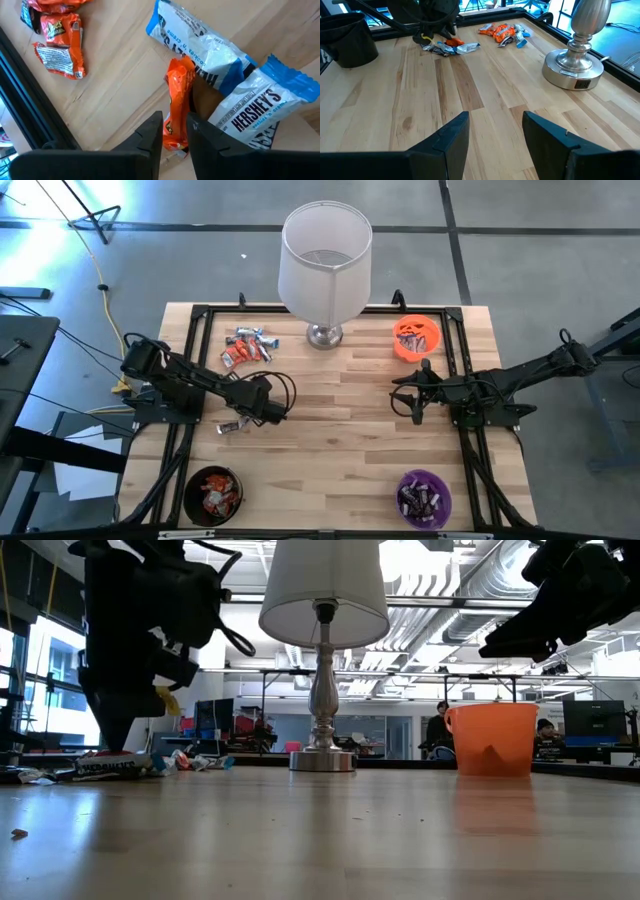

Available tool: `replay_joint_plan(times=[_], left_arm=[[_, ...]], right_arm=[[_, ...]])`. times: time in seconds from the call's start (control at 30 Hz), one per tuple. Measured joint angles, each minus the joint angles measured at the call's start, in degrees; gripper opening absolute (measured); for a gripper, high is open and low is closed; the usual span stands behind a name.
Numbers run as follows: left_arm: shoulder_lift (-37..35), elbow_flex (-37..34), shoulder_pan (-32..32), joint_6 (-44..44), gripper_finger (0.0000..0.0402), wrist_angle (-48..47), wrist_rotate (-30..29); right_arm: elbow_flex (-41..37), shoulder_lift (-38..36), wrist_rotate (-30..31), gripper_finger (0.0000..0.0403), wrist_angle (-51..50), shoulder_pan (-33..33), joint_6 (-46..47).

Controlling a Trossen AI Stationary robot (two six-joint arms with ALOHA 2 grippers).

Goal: Sort candy
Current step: Put the orange chocolate bar into the black bucket

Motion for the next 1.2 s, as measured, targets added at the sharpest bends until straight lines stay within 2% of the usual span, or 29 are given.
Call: replay_joint_plan(times=[0.2, 0.4, 0.7, 0.93, 1.2], left_arm=[[0.00, -2.06, 0.07, -3.28, 0.0112, 2.18, -0.76], [-0.02, -4.73, 0.09, -0.16, 0.0136, 5.79, -0.86], [-0.30, -7.70, 0.13, -0.82, 0.0137, 13.51, -1.72], [-0.24, -7.74, 0.28, -2.14, 0.0136, 13.63, -1.90], [-0.09, -7.80, 0.28, -2.86, 0.0100, 14.22, -2.92]], right_arm=[[0.00, 0.00, -0.01, 0.0180, -0.01, -0.01, 0.00], [0.00, -0.01, 0.00, 0.0180, 0.00, 0.00, -0.01], [0.00, -0.02, -0.01, 0.0180, 0.00, 0.01, -0.01], [0.00, -0.02, 0.01, 0.0180, 0.00, 0.00, -0.01], [0.00, -0.01, 0.01, 0.0180, 0.00, 0.00, 0.01]])
